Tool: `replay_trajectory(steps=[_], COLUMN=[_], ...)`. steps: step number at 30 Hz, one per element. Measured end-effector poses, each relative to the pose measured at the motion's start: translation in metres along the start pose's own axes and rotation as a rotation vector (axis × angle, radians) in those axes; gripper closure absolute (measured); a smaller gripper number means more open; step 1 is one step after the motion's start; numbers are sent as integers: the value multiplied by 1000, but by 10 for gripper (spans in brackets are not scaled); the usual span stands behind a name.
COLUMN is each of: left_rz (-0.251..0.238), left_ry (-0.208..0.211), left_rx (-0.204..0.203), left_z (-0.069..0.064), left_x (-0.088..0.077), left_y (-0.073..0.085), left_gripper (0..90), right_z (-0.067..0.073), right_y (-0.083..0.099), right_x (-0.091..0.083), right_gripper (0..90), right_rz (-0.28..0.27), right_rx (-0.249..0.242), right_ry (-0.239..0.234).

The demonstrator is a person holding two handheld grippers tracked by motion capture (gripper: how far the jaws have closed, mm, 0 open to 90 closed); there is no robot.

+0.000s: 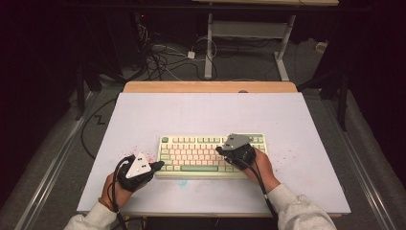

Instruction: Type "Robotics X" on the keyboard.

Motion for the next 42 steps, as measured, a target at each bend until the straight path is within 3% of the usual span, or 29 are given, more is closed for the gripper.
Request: replay_trajectory(steps=[15,26,30,34,42], left_rz=[14,15,18,18,20], left_ry=[11,12,17,17,18], left_rx=[13,14,16,16,17], left_z=[-2,-2,-3,-3,-3], left_x=[3,3,4,4,4], left_y=[2,1,2,2,2], left_gripper=[875,875,875,875,875], right_z=[-2,-1,0,0,1], right_y=[2,0,3,2,-3], right_x=[17,18,19,18,10], right_gripper=[900,900,900,900,900], right_rz=[58,71,116,117,65], right_rx=[-14,-18,-22,-22,0], right_ry=[20,33,26,19,26])
Point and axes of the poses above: each handheld gripper's, and its own axes: x roughly forward along the jaws, y roughly out of its underside, z roughly to its left, the point moved 8 cm from there along x, roughly forward along the jaws, and after that the axes turned 9 degrees about x, right-handed, at the moved point
